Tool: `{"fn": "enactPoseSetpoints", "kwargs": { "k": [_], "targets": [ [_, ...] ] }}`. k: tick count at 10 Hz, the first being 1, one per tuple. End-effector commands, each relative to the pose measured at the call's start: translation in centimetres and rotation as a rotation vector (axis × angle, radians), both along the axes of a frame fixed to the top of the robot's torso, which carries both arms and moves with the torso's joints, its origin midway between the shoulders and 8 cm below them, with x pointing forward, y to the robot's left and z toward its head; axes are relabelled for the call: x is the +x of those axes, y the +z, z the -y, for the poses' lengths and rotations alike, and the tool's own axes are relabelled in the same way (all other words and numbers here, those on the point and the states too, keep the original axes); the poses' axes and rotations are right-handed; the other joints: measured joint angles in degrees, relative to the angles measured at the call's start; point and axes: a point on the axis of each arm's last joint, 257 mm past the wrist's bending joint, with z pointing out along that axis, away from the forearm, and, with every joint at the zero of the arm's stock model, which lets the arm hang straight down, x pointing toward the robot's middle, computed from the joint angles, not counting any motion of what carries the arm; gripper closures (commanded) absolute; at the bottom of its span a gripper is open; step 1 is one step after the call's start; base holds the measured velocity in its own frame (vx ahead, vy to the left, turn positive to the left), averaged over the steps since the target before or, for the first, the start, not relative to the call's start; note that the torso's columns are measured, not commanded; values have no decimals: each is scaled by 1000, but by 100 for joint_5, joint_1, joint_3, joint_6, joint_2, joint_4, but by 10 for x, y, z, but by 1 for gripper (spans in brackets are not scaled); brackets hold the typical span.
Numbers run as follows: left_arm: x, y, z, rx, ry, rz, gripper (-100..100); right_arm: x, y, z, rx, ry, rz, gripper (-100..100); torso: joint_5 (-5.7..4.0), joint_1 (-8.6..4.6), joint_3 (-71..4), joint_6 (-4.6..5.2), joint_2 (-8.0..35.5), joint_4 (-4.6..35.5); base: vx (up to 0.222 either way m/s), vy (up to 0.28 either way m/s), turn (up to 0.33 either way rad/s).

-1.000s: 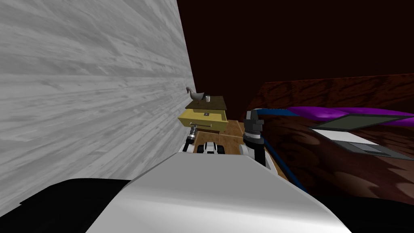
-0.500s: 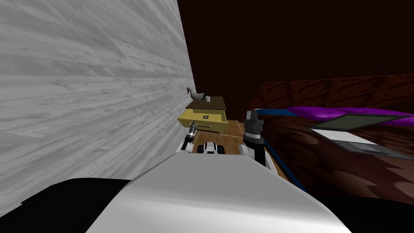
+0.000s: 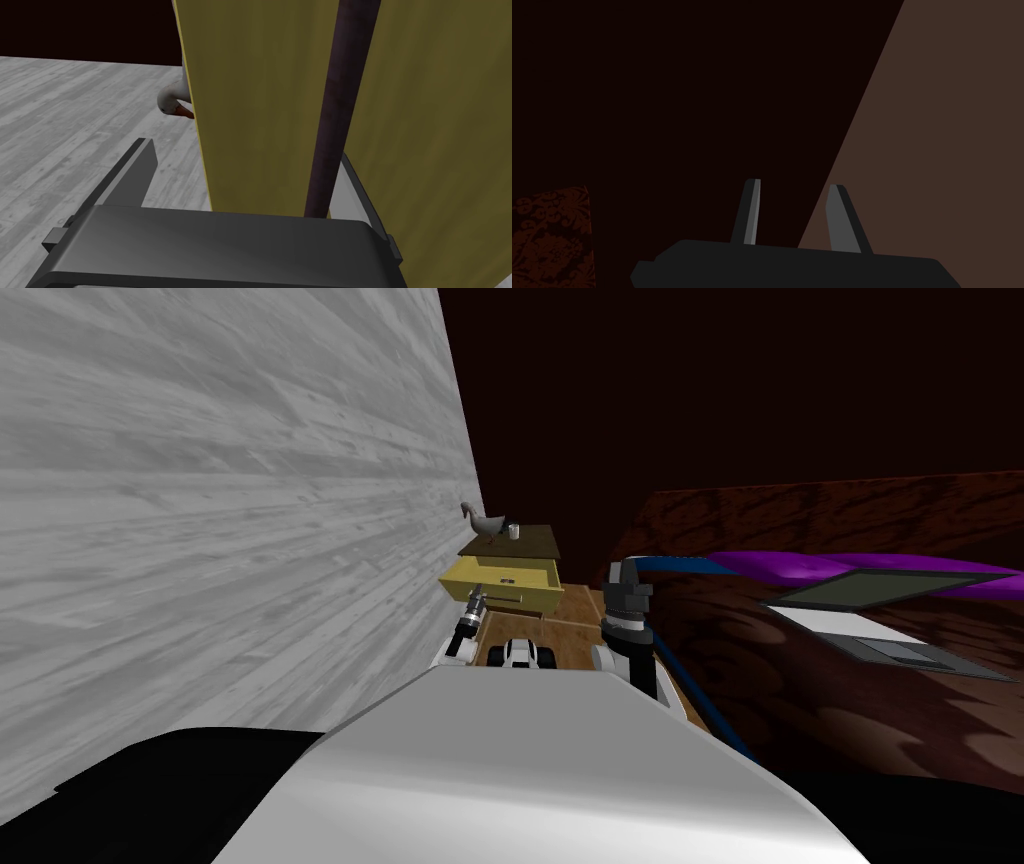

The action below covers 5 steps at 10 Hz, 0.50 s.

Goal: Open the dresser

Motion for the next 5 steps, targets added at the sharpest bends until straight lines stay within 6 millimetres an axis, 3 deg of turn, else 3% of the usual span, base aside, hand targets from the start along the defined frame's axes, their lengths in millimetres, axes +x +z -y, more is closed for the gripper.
{"fn": "enactPoseSetpoints", "kwargs": {
  "k": [1, 5],
  "targets": [
    [0, -2, 0, 0, 1, -4, 0, 0, 0, 0, 0, 0, 0, 0, 3, 1, -4, 2, -7, -6, 0, 0, 0],
    [-1, -4, -1, 1, 2, -10, 0, 0, 0, 0, 0, 0, 0, 0, 8, 6, -12, 3, -21, -17, 0, 0, 0]
  ]
}}
